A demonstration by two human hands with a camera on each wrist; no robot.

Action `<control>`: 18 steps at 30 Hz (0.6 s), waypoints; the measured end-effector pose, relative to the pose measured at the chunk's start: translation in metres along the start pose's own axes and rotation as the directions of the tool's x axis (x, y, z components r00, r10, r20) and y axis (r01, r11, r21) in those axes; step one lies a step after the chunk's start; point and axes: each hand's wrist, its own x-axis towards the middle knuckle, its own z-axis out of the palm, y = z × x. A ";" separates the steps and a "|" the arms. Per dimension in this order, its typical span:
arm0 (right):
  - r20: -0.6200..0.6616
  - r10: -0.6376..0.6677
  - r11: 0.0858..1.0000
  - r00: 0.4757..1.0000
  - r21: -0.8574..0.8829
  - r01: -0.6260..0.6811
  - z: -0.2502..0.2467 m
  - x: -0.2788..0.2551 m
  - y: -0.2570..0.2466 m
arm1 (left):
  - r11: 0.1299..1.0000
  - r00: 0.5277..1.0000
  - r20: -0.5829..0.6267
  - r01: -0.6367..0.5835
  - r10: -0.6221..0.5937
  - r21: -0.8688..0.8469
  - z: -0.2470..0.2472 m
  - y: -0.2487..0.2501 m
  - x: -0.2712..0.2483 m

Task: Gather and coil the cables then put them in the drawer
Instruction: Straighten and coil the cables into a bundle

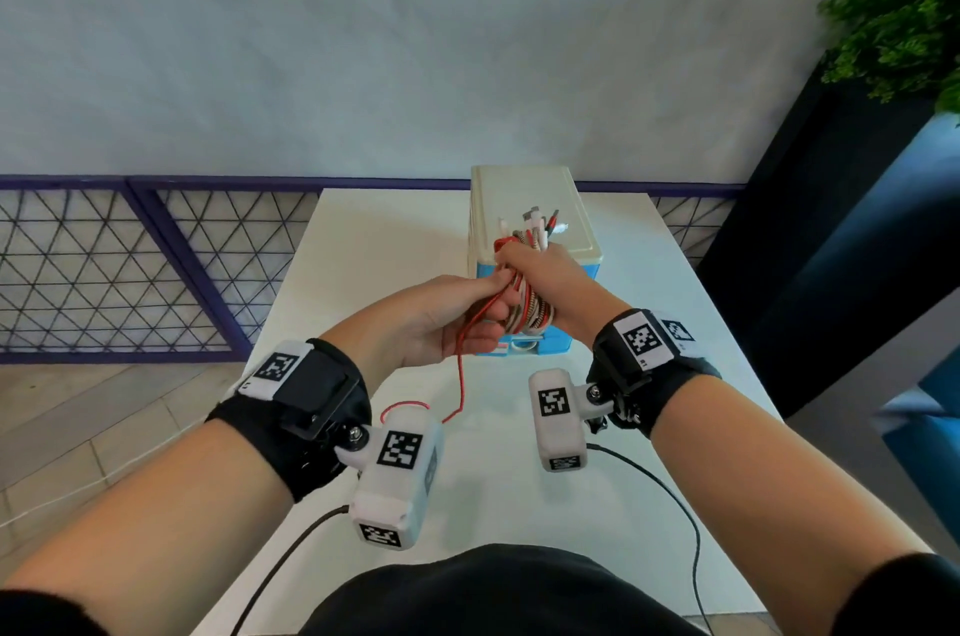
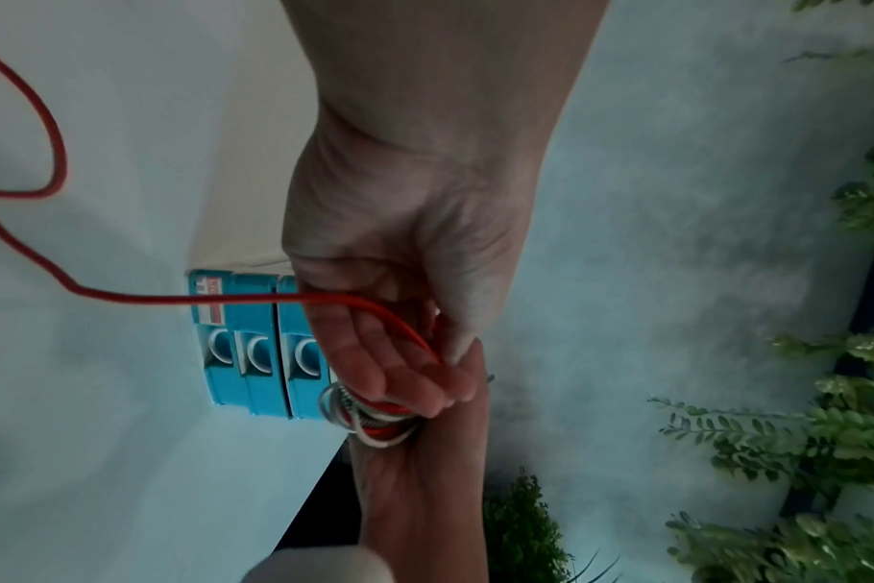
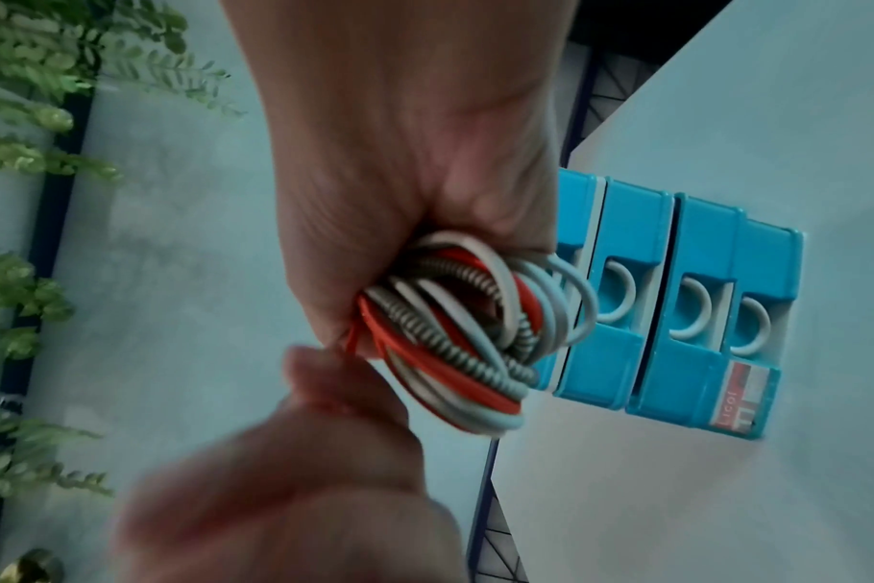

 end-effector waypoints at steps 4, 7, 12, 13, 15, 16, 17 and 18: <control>-0.086 -0.042 0.984 0.995 0.170 0.056 -0.006 0.002 -0.003 | 0.996 0.970 0.226 0.088 -0.087 0.003 -0.008 -0.010 -0.006; -0.065 -0.045 0.937 0.997 0.343 0.065 -0.013 0.002 -0.007 | 0.962 0.917 0.348 0.107 -0.193 0.252 -0.022 -0.025 -0.008; 0.069 -0.010 0.931 0.998 0.364 -0.016 -0.026 -0.006 -0.015 | 0.718 0.967 0.170 0.019 -0.190 0.696 -0.038 -0.040 -0.006; 0.101 0.000 0.947 0.995 0.321 -0.033 -0.027 -0.008 -0.014 | 0.695 0.987 0.118 -0.011 -0.106 0.719 -0.041 -0.040 -0.003; 0.158 0.025 0.972 0.987 0.226 -0.060 -0.027 -0.012 -0.014 | 0.698 0.997 -0.002 -0.050 0.074 0.715 -0.044 -0.039 0.003; 0.179 0.041 0.981 0.983 0.179 -0.073 -0.025 -0.013 -0.013 | 0.710 0.984 -0.075 -0.063 0.161 0.701 -0.044 -0.037 0.005; 0.196 0.056 0.987 0.979 0.137 -0.084 -0.023 -0.015 -0.012 | 0.724 0.962 -0.133 -0.086 0.240 0.685 -0.043 -0.035 0.006; 0.212 0.074 0.990 0.974 0.105 -0.098 -0.021 -0.016 -0.010 | 0.733 0.937 -0.166 -0.122 0.307 0.669 -0.040 -0.032 0.007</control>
